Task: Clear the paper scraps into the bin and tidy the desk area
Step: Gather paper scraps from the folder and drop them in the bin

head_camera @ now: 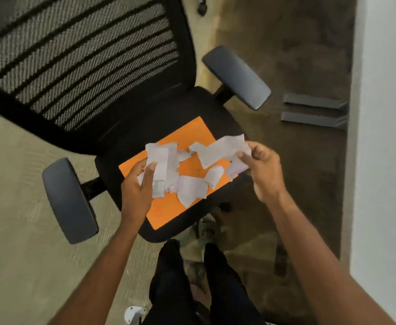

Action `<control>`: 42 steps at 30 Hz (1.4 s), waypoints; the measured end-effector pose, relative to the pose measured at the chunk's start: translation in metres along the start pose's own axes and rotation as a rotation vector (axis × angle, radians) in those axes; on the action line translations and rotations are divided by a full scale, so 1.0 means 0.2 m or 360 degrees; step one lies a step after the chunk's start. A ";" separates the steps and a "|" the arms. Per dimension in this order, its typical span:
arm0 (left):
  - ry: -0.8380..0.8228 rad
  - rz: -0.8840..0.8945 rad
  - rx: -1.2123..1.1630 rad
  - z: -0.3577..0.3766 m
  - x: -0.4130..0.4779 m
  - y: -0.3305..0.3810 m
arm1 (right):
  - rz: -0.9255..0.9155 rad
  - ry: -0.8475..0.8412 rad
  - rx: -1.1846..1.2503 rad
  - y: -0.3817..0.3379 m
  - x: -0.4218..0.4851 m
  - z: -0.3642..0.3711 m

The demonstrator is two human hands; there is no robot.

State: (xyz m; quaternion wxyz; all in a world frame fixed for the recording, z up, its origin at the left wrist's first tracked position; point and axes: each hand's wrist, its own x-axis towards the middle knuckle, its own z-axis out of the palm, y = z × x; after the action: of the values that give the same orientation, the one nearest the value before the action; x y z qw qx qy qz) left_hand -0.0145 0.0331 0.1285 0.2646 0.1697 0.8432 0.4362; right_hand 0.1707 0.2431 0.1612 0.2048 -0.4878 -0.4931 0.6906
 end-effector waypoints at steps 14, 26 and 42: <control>-0.1004 0.0613 0.0323 0.37 -0.21 0.49 | 0.0414 0.1385 0.1492 0.37 -1.07 -0.17; -0.2158 0.0860 0.0950 0.64 -1.08 0.19 | 0.0407 0.2312 0.2129 1.08 -1.97 0.03; -0.2803 0.1332 0.2138 0.70 -1.97 -1.24 | 0.0960 0.2827 0.2940 2.44 -2.62 0.56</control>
State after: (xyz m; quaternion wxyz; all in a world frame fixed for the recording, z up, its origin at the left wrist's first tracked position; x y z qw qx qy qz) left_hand 0.3711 -0.2204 -0.0250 0.4488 0.7794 0.3094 -0.3088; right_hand 0.3994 -0.4200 -0.0174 0.5516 -0.5440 0.5868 0.2356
